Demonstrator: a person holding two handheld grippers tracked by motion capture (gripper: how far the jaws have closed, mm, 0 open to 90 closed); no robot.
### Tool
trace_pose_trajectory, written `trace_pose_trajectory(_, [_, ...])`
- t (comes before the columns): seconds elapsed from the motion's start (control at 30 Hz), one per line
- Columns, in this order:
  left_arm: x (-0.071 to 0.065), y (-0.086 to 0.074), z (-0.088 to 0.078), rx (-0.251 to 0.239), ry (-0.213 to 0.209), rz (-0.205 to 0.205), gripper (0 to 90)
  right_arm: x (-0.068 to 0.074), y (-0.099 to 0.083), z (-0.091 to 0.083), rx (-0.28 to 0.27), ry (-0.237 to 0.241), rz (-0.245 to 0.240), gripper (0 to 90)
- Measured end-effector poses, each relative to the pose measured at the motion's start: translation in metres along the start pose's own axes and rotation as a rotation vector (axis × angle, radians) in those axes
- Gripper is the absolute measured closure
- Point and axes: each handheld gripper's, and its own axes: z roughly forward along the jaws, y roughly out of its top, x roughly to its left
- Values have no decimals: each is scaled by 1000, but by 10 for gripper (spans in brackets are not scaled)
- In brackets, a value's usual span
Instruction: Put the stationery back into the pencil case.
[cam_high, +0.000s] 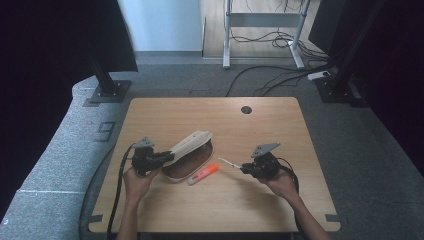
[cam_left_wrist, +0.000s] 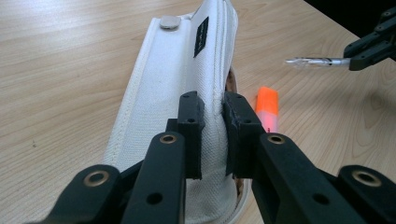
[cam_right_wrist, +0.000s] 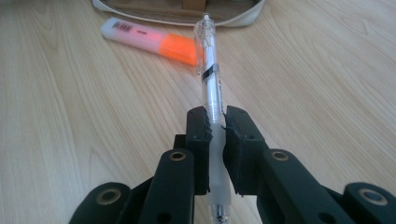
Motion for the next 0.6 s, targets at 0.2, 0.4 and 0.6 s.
trace_pose_trajectory(0.2, [0,0,-1,-2,1,-1,782,-1,14,13,4,10,-10,789])
trace_pose_trajectory(0.4, [0,0,-1,0,1,0,782,-1,25,24,5,19,-16,789])
trace_pose_trajectory(0.6, [0,1,-1,-1,-1,3,782,1,38,37,8,27,-32,789])
